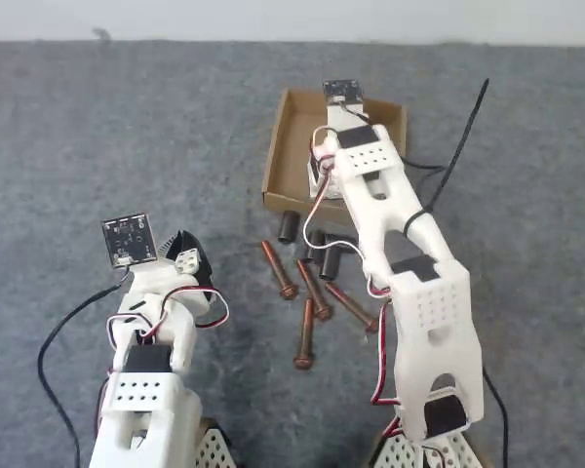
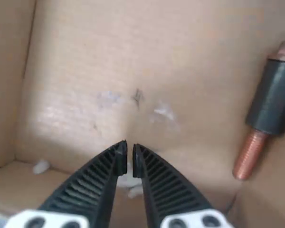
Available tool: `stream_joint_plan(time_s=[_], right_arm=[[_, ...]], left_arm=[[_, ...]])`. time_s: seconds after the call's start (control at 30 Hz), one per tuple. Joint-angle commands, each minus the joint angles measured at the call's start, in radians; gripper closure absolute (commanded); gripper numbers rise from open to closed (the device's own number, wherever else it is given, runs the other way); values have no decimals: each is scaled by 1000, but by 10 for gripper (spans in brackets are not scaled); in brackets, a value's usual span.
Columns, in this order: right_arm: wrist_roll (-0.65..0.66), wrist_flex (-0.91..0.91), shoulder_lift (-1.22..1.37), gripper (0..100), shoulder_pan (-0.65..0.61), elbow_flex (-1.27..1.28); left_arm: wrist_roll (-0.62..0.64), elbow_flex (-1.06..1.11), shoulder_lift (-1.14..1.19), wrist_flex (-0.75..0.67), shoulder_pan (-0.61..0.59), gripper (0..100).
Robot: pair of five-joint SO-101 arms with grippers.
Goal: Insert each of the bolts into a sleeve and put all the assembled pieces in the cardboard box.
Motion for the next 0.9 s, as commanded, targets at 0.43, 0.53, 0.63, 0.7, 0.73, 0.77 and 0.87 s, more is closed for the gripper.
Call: stream_joint_plan(time_s=[0.43,0.53,0.63,0.7,0.73,0.77,0.87], right_arm=[[49,363,-31,993,-70,-133],[8,367,-28,993,-67,-132],[5,394,-44,993,-64,-121],[-15,397,-68,992,-62,-106],[-49,395,-87,992,-61,-95],[-75,398,-108,992,-58,-86],[-95,400,-186,992,-41,-25]], left_arm=[[-8,-12,-3,0,-5,991],[-8,-12,-3,0,-5,991],[-8,-12,-3,0,-5,991],[-8,-12,-3,0,-5,991],[-8,-12,-3,0,-5,991],[-8,-12,-3,0,-5,991],[-8,-12,-3,0,-5,991]])
